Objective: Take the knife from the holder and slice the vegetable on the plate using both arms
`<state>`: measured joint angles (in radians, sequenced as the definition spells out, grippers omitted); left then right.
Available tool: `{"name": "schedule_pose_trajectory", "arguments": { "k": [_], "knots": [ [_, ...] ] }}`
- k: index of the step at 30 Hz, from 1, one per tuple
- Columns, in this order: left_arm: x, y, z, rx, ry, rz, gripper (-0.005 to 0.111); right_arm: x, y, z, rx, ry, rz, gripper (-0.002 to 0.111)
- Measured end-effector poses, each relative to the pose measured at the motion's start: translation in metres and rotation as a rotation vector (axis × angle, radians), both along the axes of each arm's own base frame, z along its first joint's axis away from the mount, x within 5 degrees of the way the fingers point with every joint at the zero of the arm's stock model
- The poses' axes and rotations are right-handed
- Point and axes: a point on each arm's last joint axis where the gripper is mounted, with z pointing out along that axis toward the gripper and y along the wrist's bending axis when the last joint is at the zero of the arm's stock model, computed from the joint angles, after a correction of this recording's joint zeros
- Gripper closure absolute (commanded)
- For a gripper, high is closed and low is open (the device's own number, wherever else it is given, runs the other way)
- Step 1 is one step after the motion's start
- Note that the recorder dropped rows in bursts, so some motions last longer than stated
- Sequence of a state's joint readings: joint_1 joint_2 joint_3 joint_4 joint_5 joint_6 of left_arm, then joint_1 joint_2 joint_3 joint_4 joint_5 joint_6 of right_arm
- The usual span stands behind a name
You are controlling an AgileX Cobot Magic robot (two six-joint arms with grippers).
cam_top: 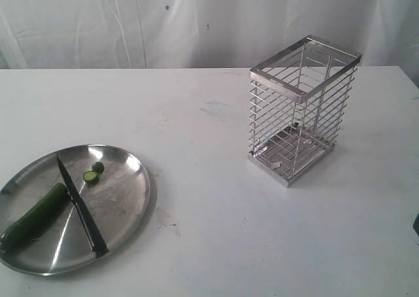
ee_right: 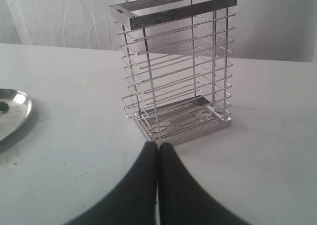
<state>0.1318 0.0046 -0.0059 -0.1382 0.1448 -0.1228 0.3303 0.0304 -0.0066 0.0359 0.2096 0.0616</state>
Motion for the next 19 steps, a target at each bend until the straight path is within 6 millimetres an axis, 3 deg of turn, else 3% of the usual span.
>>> {"name": "schedule_pose_trajectory", "arguments": {
  "k": [19],
  "knots": [
    [-0.0018, -0.0015, -0.0061, -0.008, 0.07, -0.015, 0.107, 0.0, 0.0, 0.0, 0.0, 0.0, 0.0, 0.108]
  ]
}}
